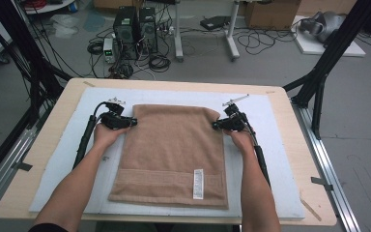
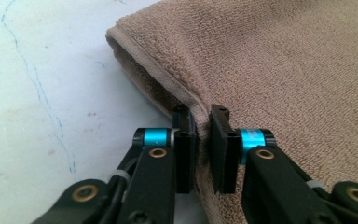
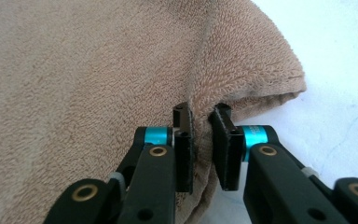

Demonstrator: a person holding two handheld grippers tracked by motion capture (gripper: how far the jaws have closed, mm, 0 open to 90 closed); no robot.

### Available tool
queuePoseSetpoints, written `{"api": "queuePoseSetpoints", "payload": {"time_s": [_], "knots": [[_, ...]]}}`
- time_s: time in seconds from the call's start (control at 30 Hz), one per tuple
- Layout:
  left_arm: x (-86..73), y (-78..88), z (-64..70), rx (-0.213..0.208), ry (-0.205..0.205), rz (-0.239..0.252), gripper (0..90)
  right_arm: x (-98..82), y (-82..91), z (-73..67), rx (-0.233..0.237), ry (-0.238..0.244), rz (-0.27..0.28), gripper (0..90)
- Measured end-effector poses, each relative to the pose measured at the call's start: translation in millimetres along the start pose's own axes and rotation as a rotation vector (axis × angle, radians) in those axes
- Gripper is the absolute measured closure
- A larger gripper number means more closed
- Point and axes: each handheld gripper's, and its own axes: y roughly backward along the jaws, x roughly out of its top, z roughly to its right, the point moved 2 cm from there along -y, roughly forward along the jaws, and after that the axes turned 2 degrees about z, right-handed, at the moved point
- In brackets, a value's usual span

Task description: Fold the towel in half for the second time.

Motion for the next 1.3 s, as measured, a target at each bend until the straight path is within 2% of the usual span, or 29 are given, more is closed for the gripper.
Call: {"api": "queuePoseSetpoints", "payload": {"time_s": [0.1,0.17,0.33,0.43,0.53,0.63,0.73,0.8,0.93,1.0,1.1,1.2,1.3], "knots": [[2.0,3.9,0.3,0.001,-0.013,0.01,82.7,4.6,5.4,-4.9,-0.016,0.037,0.006,81.5],[5.2,10.4,1.3,-0.004,-0.019,0.03,82.9,8.8,12.9,-6.7,-0.017,0.048,0.029,81.5],[15.1,36.6,7.9,-0.029,-0.066,0.093,83.0,18.1,38.9,-13.4,0.011,0.086,0.088,81.5],[16.5,52.3,13.7,-0.044,-0.086,0.116,83.1,19.6,56.0,-21.6,0.046,0.097,0.11,81.4],[14.1,68.2,23.7,-0.043,-0.107,0.16,82.9,17.4,74.2,-35.4,0.065,0.144,0.124,81.0],[1.9,86.3,38.7,-0.043,-0.177,0.187,82.8,7.0,87.0,-49.5,0.076,0.184,0.12,81.0],[-16.4,96.6,46.9,-0.071,-0.19,0.192,82.8,-10.7,95.5,-62.6,0.116,0.191,0.126,81.0],[-36.1,101.6,52.7,-0.096,-0.206,0.173,82.9,-24.7,98.0,-70.7,0.14,0.187,0.123,81.0],[-65.2,102.8,61.1,-0.12,-0.246,0.118,82.7,-55.0,91.1,-85.0,0.175,0.188,0.069,80.9],[-78.3,102.9,61.8,-0.135,-0.239,0.105,82.3,-65.2,87.2,-88.6,0.175,0.193,0.048,80.7],[-88.4,103.0,58.5,-0.149,-0.225,0.091,81.4,-78.0,81.7,-87.9,0.196,0.162,0.051,79.4],[-92.0,103.2,57.0,-0.152,-0.215,0.089,80.3,-84.4,78.8,-85.2,0.207,0.136,0.058,77.0],[-92.7,103.7,56.3,-0.145,-0.211,0.077,74.3,-86.8,82.2,-84.6,0.192,0.134,0.057,74.8]]}}
